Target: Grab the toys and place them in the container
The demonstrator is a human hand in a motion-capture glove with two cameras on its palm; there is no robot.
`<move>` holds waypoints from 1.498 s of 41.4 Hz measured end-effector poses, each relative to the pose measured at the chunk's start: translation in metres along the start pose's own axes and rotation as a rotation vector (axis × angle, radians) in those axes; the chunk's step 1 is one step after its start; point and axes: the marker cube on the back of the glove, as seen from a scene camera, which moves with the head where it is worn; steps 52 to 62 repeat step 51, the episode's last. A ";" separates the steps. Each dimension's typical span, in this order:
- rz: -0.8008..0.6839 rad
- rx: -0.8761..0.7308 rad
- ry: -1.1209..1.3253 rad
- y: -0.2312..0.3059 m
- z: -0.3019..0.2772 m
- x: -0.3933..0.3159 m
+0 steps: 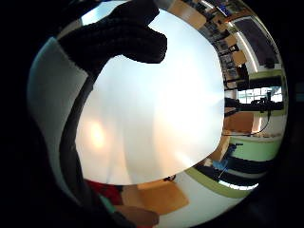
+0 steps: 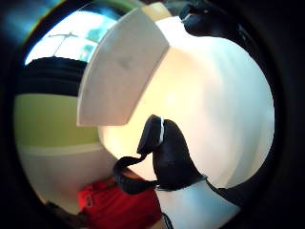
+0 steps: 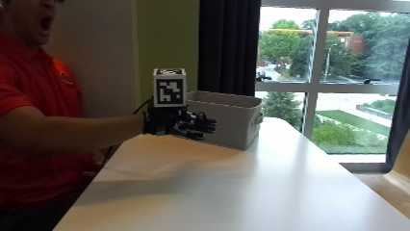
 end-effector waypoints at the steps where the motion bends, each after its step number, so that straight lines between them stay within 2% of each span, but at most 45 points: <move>1: 0.002 -0.002 0.001 0.000 0.001 0.001; 62: 0.074 0.000 -0.065 0.010 0.025 0.022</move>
